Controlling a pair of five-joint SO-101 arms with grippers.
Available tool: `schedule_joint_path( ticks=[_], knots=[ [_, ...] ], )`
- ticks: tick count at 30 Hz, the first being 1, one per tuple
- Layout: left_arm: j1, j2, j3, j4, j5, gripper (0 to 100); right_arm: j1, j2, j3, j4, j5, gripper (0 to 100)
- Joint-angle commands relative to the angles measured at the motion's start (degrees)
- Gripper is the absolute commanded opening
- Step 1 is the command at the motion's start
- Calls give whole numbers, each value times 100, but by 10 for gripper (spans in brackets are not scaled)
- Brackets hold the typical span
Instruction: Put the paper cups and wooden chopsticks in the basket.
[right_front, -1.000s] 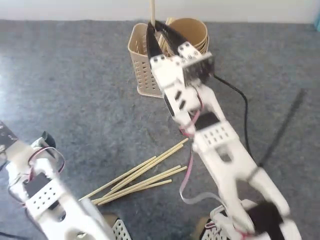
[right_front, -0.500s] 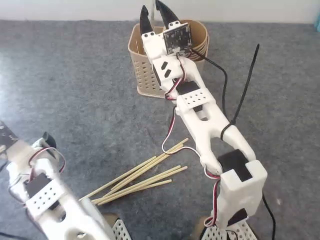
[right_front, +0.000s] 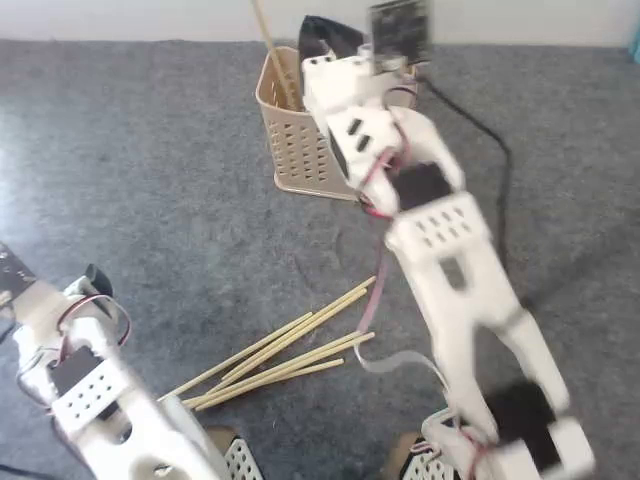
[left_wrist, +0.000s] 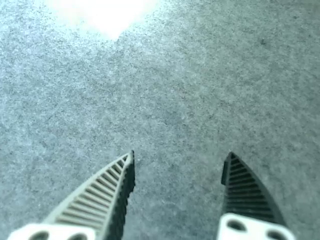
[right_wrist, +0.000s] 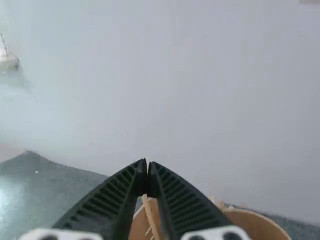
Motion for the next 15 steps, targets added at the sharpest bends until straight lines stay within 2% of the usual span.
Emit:
schedule_joint_path(
  ticks=[1,5,8,15],
  knots=[
    [62,-158,-40,-114,26,269,57,-1244,0,1367,-202,9],
    [264,-158,-84,132,-26,269,101,-2062,97,2958,-185,12],
    [580,-158,-154,536,-571,269,277,-2642,273,3943,-193,9],
    [1749,-158,-365,1679,-1609,269,971,-3916,1521,4646,-211,9]
  ],
)
